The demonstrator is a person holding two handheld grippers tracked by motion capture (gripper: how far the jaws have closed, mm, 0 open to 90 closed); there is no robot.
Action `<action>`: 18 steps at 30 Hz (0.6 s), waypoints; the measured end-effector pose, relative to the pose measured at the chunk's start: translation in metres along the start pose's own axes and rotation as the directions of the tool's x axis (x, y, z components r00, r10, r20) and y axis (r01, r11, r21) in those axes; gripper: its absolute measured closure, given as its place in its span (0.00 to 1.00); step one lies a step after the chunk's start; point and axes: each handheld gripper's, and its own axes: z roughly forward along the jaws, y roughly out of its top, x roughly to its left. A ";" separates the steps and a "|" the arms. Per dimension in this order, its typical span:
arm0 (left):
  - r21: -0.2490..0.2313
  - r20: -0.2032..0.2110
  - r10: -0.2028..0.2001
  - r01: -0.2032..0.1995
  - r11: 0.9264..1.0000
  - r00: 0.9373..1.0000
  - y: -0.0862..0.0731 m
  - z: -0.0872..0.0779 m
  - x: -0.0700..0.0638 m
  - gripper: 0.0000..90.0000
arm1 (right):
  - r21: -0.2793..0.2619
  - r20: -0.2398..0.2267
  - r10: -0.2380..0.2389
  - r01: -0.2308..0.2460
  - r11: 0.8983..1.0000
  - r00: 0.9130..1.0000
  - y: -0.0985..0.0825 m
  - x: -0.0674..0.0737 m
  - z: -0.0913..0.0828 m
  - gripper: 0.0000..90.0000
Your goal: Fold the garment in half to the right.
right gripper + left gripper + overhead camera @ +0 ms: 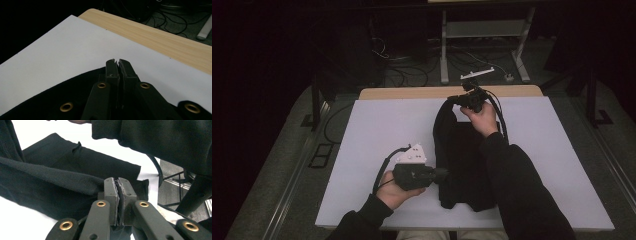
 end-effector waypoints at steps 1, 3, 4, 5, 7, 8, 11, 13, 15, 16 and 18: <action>0.000 0.000 0.000 0.000 1.000 1.000 0.000 0.000 0.000 0.94 | 0.000 0.000 0.000 0.000 1.000 1.000 0.000 0.000 0.000 0.95; 0.004 0.007 0.008 -0.009 1.000 1.000 0.003 0.004 -0.001 0.94 | -0.001 0.006 0.006 -0.006 1.000 1.000 -0.002 -0.003 -0.002 0.95; 0.004 0.007 0.008 -0.009 1.000 1.000 0.003 0.004 -0.001 0.94 | -0.001 0.007 0.009 -0.009 1.000 1.000 -0.003 -0.004 -0.003 0.95; 0.003 0.010 0.007 -0.007 1.000 1.000 0.004 0.006 -0.001 0.94 | -0.001 0.009 0.009 -0.009 1.000 1.000 -0.004 -0.005 -0.004 0.95; 0.007 0.022 0.019 -0.019 1.000 1.000 0.006 0.010 -0.002 0.94 | -0.002 0.012 0.010 -0.010 1.000 1.000 -0.005 -0.008 -0.005 0.95; 0.007 0.023 0.021 -0.022 1.000 1.000 0.007 0.011 -0.003 0.94 | -0.002 0.014 0.012 -0.012 1.000 1.000 -0.006 -0.009 -0.006 0.95; 0.009 0.035 0.025 -0.025 1.000 0.999 0.009 0.015 -0.004 0.94 | -0.005 0.019 0.017 -0.017 1.000 1.000 -0.008 -0.012 -0.009 0.95; 0.014 0.042 0.027 -0.027 1.000 0.999 0.010 0.017 -0.004 0.94 | -0.005 0.023 0.020 -0.020 1.000 1.000 -0.010 -0.014 -0.011 0.95; 0.020 0.051 0.025 -0.026 0.999 0.998 0.011 0.020 -0.005 0.94 | -0.010 0.025 0.025 -0.024 1.000 0.999 -0.011 -0.017 -0.013 0.95; 0.022 0.056 0.026 -0.028 0.999 0.998 0.012 0.022 -0.005 0.94 | -0.011 0.026 0.030 -0.030 1.000 0.999 -0.012 -0.019 -0.014 0.95; 0.022 0.061 0.029 -0.030 0.999 0.998 0.013 0.025 -0.007 0.94 | -0.012 0.031 0.033 -0.033 0.999 0.999 -0.014 -0.021 -0.017 0.95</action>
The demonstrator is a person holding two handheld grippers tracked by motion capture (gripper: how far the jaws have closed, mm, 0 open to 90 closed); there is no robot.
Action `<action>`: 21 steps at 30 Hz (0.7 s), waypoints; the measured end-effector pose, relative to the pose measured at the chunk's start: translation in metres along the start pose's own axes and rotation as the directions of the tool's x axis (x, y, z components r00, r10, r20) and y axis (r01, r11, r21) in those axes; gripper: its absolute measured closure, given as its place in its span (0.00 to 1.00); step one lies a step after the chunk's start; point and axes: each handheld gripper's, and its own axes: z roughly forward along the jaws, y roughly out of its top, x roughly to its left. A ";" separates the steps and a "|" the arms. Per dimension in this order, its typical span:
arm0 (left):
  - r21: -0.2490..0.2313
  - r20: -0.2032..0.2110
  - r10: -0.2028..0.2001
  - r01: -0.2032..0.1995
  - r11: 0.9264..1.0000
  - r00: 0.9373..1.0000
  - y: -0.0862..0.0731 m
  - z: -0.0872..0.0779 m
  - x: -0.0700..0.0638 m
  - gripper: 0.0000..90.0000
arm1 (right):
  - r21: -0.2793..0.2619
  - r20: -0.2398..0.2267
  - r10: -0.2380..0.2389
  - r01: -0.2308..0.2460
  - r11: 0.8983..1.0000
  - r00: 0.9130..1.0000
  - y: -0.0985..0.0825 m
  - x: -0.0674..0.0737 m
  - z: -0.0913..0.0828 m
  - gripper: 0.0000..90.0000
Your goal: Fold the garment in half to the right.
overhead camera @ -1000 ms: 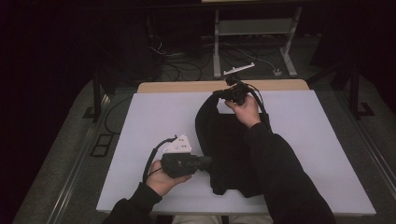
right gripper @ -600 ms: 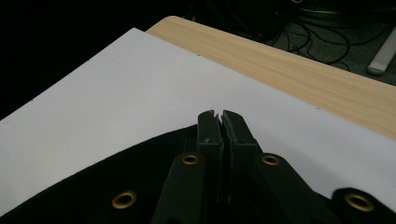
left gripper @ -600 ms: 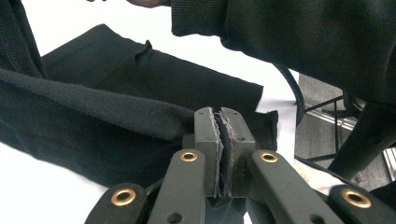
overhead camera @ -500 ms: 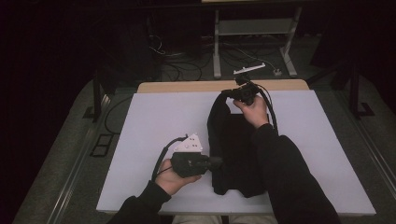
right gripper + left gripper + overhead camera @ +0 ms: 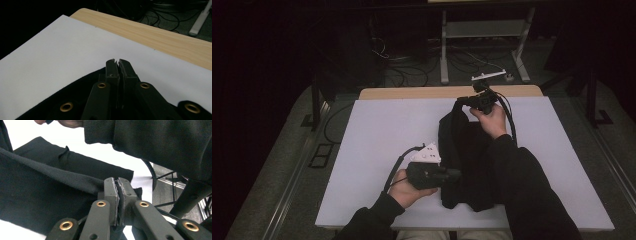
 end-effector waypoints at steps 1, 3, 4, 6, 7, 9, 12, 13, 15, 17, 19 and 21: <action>0.002 0.005 0.005 -0.005 1.000 1.000 0.001 0.002 0.000 0.94 | -0.002 0.002 0.001 -0.001 1.000 1.000 -0.001 -0.001 -0.001 0.95; 0.001 0.011 0.007 -0.007 1.000 1.000 0.003 0.005 -0.002 0.94 | -0.002 0.007 0.008 -0.008 1.000 1.000 -0.002 -0.004 -0.003 0.95; 0.001 0.013 0.009 -0.009 1.000 1.000 0.004 0.007 -0.002 0.94 | -0.003 0.010 0.008 -0.008 1.000 1.000 -0.003 -0.005 -0.004 0.95; 0.003 0.019 0.013 -0.013 1.000 1.000 0.006 0.010 -0.003 0.94 | -0.002 0.015 0.014 -0.014 1.000 1.000 -0.005 -0.008 -0.006 0.95; 0.004 0.022 0.014 -0.014 1.000 1.000 0.006 0.011 -0.004 0.94 | -0.003 0.018 0.018 -0.018 1.000 1.000 -0.006 -0.010 -0.007 0.95; 0.003 0.028 0.013 -0.013 1.000 1.000 0.007 0.014 -0.004 0.94 | -0.004 0.021 0.023 -0.023 1.000 1.000 -0.008 -0.014 -0.009 0.95; 0.007 0.036 0.016 -0.016 1.000 0.999 0.009 0.018 -0.005 0.94 | -0.003 0.025 0.034 -0.033 0.999 0.999 -0.011 -0.019 -0.013 0.95; 0.002 0.040 0.011 -0.011 1.000 0.999 0.009 0.019 -0.005 0.94 | -0.004 0.027 0.037 -0.037 0.999 0.999 -0.012 -0.020 -0.015 0.95; 0.003 0.046 0.009 -0.009 1.000 0.999 0.010 0.022 -0.005 0.94 | -0.007 0.032 0.041 -0.041 0.999 0.999 -0.013 -0.023 -0.018 0.95; 0.002 0.053 0.007 -0.007 1.000 0.999 0.011 0.025 -0.005 0.94 | -0.009 0.038 0.044 -0.043 0.999 0.998 -0.015 -0.026 -0.020 0.95; 0.005 0.059 0.010 -0.010 1.000 0.998 0.013 0.029 -0.005 0.94 | -0.011 0.042 0.046 -0.046 0.999 0.998 -0.017 -0.030 -0.022 0.95; 0.015 0.064 0.014 -0.015 1.000 0.998 0.014 0.033 -0.005 0.94 | -0.012 0.044 0.051 -0.051 0.999 0.998 -0.019 -0.032 -0.024 0.95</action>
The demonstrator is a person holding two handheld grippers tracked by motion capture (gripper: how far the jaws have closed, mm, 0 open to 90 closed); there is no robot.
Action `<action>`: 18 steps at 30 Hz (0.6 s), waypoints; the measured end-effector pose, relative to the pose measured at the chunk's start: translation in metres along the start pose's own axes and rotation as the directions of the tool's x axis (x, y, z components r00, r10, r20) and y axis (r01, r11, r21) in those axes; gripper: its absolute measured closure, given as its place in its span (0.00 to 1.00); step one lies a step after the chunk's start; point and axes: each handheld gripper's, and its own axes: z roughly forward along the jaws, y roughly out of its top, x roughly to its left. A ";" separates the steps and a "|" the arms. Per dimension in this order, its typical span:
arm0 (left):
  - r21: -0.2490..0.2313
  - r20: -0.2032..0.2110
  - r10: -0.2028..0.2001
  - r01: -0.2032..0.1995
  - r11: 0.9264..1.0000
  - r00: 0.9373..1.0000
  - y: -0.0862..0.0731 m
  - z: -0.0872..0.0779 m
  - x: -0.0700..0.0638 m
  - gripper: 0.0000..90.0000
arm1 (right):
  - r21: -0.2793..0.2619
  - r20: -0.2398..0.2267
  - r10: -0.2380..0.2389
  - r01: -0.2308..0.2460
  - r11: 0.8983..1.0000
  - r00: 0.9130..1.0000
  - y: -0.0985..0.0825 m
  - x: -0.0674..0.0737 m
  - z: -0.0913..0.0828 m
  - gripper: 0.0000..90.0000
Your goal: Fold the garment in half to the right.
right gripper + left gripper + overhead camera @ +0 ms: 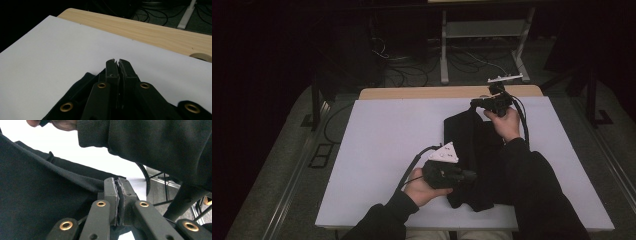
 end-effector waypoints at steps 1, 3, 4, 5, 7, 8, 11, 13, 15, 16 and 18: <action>0.001 0.003 -0.002 0.002 1.000 1.000 0.001 0.002 0.000 0.94 | 0.003 0.001 0.005 -0.005 1.000 1.000 -0.001 -0.001 -0.001 0.95; 0.003 0.006 -0.002 0.002 1.000 1.000 0.002 0.004 0.001 0.94 | 0.004 0.005 0.005 -0.005 1.000 1.000 -0.002 -0.003 -0.002 0.95; 0.004 0.009 -0.002 0.002 1.000 1.000 0.003 0.005 0.000 0.94 | 0.003 0.005 0.006 -0.006 1.000 1.000 -0.003 -0.004 -0.002 0.95; 0.004 0.012 0.002 -0.002 1.000 1.000 0.003 0.006 0.001 0.94 | 0.003 0.009 0.008 -0.008 1.000 1.000 -0.004 -0.005 -0.003 0.95; 0.003 0.015 0.000 0.000 1.000 1.000 0.004 0.009 0.000 0.94 | 0.000 0.011 0.013 -0.013 1.000 1.000 -0.005 -0.007 -0.004 0.95; 0.005 0.017 -0.002 0.002 1.000 1.000 0.005 0.010 0.000 0.94 | -0.001 0.013 0.014 -0.014 1.000 1.000 -0.006 -0.008 -0.004 0.95; 0.004 0.018 -0.002 0.002 1.000 1.000 0.006 0.011 0.000 0.94 | -0.001 0.018 0.022 -0.022 1.000 1.000 -0.007 -0.011 -0.006 0.95; 0.005 0.027 -0.002 0.002 1.000 1.000 0.007 0.015 0.000 0.94 | -0.003 0.025 0.028 -0.028 1.000 0.999 -0.009 -0.015 -0.009 0.95; 0.013 0.029 0.001 -0.001 1.000 1.000 0.008 0.017 0.000 0.94 | -0.002 0.030 0.034 -0.034 0.999 0.999 -0.010 -0.019 -0.011 0.95; 0.012 0.032 0.000 0.000 1.000 0.999 0.009 0.019 0.000 0.94 | -0.002 0.033 0.039 -0.039 0.999 0.999 -0.010 -0.020 -0.012 0.95; 0.007 0.039 -0.002 0.002 1.000 0.999 0.010 0.021 0.000 0.94 | -0.006 0.037 0.044 -0.043 0.999 0.998 -0.012 -0.023 -0.014 0.95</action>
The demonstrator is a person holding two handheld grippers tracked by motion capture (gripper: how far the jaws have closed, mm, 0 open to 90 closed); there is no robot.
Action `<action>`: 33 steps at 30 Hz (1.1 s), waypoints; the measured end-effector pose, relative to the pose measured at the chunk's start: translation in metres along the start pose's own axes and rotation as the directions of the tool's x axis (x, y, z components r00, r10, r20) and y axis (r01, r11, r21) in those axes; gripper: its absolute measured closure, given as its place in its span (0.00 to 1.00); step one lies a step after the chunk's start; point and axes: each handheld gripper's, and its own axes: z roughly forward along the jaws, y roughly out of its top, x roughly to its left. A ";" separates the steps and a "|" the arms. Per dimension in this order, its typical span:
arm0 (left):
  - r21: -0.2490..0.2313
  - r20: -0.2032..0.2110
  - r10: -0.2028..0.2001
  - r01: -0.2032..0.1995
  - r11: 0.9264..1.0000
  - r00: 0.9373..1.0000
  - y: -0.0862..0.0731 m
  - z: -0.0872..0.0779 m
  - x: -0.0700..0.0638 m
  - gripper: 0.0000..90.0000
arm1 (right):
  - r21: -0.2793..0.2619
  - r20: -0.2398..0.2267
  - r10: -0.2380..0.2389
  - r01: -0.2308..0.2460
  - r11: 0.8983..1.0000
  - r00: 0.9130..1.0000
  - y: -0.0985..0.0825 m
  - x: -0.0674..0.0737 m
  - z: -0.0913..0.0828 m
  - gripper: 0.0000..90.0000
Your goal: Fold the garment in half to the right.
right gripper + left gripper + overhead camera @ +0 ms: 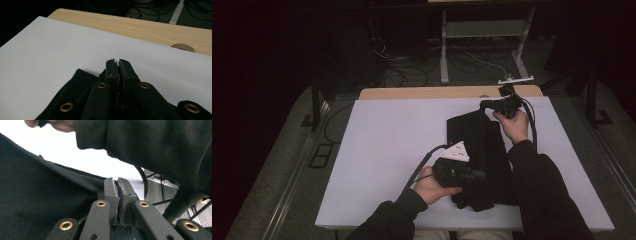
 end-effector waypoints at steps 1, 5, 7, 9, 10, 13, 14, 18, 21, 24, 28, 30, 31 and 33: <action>-0.003 0.001 -0.001 0.001 1.000 1.000 0.001 0.001 0.000 0.94 | 0.001 0.003 0.004 -0.004 1.000 1.000 -0.001 -0.001 -0.001 0.95; -0.002 0.008 0.000 0.000 1.000 1.000 0.002 0.007 0.000 0.94 | 0.004 0.010 0.011 -0.011 1.000 1.000 -0.004 -0.006 -0.002 0.95; 0.001 0.012 -0.003 0.003 1.000 1.000 0.003 0.010 0.000 0.94 | 0.004 0.012 0.014 -0.014 1.000 1.000 -0.006 -0.008 -0.002 0.95; -0.001 0.013 -0.006 0.006 1.000 1.000 0.003 0.012 0.000 0.94 | 0.005 0.015 0.017 -0.018 1.000 1.000 -0.006 -0.009 -0.003 0.95; -0.002 0.017 -0.008 0.008 1.000 1.000 0.003 0.015 0.000 0.94 | 0.005 0.018 0.021 -0.022 1.000 1.000 -0.008 -0.012 -0.003 0.95; 0.002 0.023 -0.010 0.010 1.000 1.000 0.004 0.020 0.000 0.94 | 0.003 0.023 0.030 -0.030 1.000 0.999 -0.010 -0.016 -0.004 0.95; 0.007 0.027 -0.007 0.007 1.000 1.000 0.004 0.021 0.000 0.94 | 0.003 0.025 0.034 -0.034 0.999 0.999 -0.011 -0.017 -0.005 0.95; 0.014 0.033 -0.010 0.009 1.000 0.999 0.003 0.028 0.001 0.94 | 0.007 0.032 0.043 -0.043 0.999 0.999 -0.015 -0.022 -0.006 0.95; 0.021 0.038 -0.011 0.011 1.000 0.999 0.002 0.033 0.002 0.94 | 0.012 0.038 0.047 -0.048 0.999 0.998 -0.017 -0.025 -0.006 0.95; 0.024 0.045 -0.019 0.018 1.000 0.999 0.001 0.038 0.002 0.94 | 0.015 0.041 0.050 -0.051 0.999 0.998 -0.019 -0.027 -0.006 0.95; 0.025 0.048 -0.029 0.028 0.999 0.998 -0.002 0.045 0.002 0.94 | 0.024 0.048 0.055 -0.057 0.998 0.997 -0.023 -0.031 -0.006 0.95; 0.029 0.051 -0.037 0.035 0.999 0.998 -0.004 0.048 0.002 0.94 | 0.030 0.054 0.065 -0.067 0.997 0.996 -0.025 -0.033 -0.006 0.95; 0.029 0.052 -0.040 0.039 0.999 0.998 -0.005 0.050 0.002 0.94 | 0.032 0.054 0.063 -0.065 0.997 0.997 -0.026 -0.034 -0.006 0.95; 0.032 0.054 -0.046 0.044 0.999 0.997 -0.006 0.053 0.003 0.94 | 0.030 0.058 0.070 -0.072 0.997 0.996 -0.029 -0.036 -0.006 0.95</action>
